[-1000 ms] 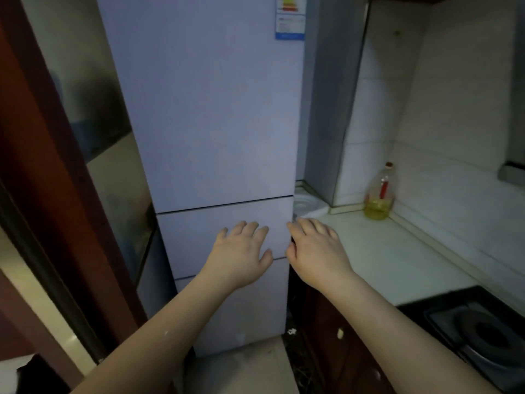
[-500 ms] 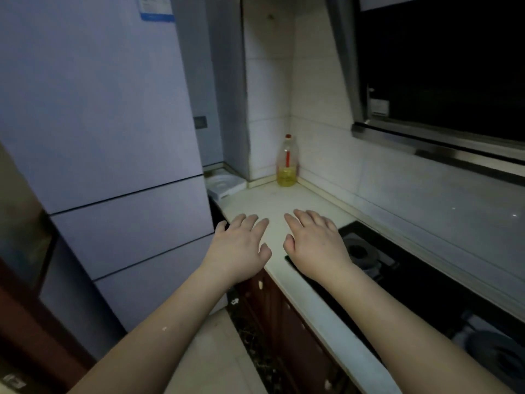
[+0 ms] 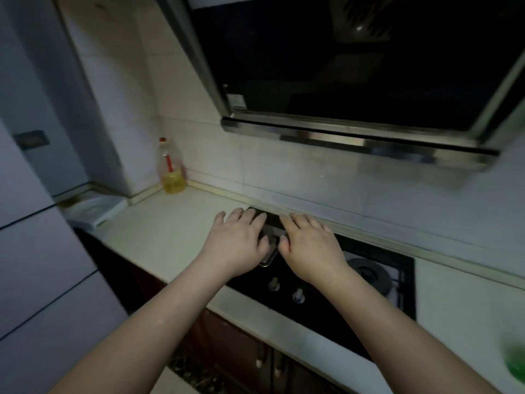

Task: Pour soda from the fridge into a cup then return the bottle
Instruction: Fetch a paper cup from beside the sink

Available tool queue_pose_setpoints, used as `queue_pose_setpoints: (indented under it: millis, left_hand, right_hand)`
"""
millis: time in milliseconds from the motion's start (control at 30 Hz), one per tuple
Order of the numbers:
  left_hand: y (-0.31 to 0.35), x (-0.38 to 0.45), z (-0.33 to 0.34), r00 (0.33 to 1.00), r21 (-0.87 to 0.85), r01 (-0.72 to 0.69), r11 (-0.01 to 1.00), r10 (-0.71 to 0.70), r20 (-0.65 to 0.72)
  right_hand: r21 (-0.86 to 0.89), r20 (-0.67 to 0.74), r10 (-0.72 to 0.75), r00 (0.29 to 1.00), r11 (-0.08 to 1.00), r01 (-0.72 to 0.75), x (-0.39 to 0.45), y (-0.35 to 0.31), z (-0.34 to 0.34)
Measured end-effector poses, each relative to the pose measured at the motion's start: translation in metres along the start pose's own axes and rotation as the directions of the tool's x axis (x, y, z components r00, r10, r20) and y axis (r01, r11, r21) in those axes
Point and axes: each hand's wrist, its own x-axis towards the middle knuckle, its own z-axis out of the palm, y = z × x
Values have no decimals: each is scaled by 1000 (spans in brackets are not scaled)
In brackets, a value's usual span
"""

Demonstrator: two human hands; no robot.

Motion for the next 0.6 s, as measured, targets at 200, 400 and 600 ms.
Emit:
queue_pose_setpoints:
  millis: [200,400,600]
  left_hand:
    - [53,24,1,985,-88,-168,982,165,-43]
    - [119,41,-8,931,-131,-363,923,353,-97]
    - [206,40,-19,827,-170,-562,810,545,-136]
  right_hand:
    - [-85,-30,207,978,974,-209,-39,45,-14]
    - [-125,-120,450,885,877,-463,-92,89,-29]
    - [-151,-151,608,779,765,-626,-152,137,-51]
